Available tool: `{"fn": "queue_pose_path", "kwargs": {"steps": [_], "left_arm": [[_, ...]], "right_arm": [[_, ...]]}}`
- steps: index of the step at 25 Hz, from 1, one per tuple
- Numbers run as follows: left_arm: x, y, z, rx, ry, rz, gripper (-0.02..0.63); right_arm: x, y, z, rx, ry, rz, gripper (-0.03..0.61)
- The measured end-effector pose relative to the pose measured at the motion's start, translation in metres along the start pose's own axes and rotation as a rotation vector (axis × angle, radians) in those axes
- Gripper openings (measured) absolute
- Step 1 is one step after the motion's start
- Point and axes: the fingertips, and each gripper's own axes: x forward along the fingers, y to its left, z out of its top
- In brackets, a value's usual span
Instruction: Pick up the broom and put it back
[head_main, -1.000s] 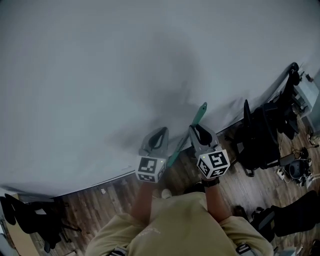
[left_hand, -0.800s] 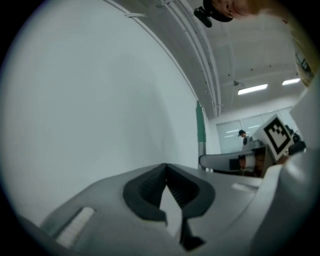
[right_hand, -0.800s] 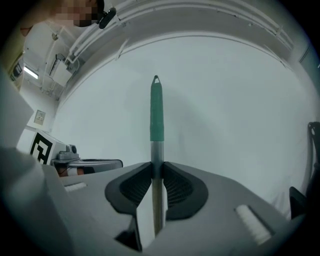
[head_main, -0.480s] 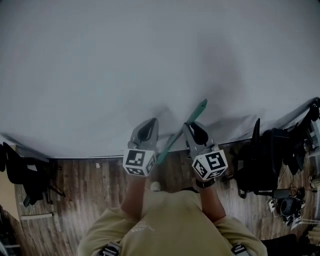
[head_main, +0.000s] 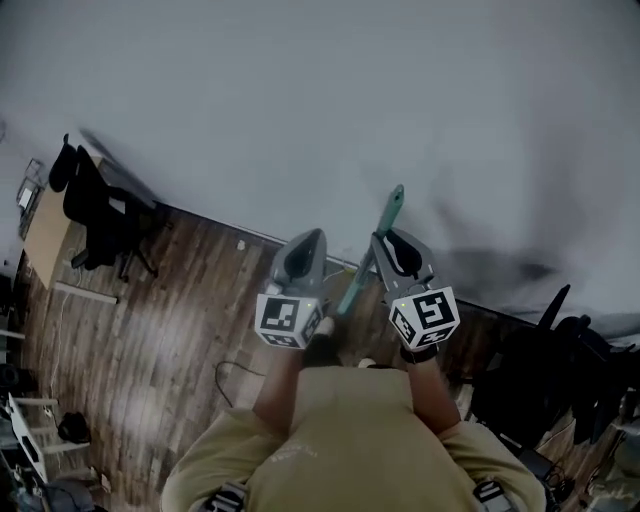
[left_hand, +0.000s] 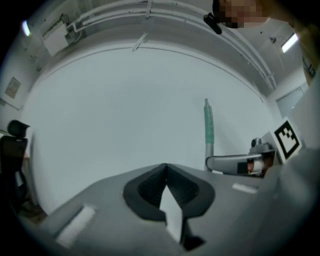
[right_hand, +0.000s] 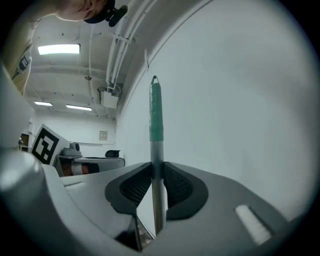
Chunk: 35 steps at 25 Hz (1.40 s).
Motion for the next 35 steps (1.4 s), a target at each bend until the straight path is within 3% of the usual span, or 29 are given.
{"fn": "queue_pose_path", "kwargs": {"steps": [6,12,17,23,28,35], "left_arm": [[-0.102,0.048,-0.005,-0.014,0.026,0.224,0.0],[-0.202,0.118,0.015,-0.018,-0.027,0.406,0.0],[-0.284,0.187,0.03,-0.017,-0.076,0.516,0.0],[-0.38,0.276,0.035,-0.032,-0.099,0.591,0.0],[-0.453,0.319,0.014,-0.075,-0.098,0.643,0.0],[-0.513,0.382,0.001,-0.125,-0.099,0.733,0.0]], "right_arm": [[0.022,0.08,-0.013,0.038,0.039,0.186,0.078],[0.061,0.198,-0.007,0.01,0.041,0.367,0.078],[0.098,0.297,-0.006,-0.036,0.031,0.45,0.078],[0.151,0.404,-0.012,-0.037,0.009,0.488,0.078],[0.184,0.479,-0.036,0.002,0.036,0.521,0.078],[0.233,0.579,-0.053,0.012,0.077,0.67,0.078]]}}
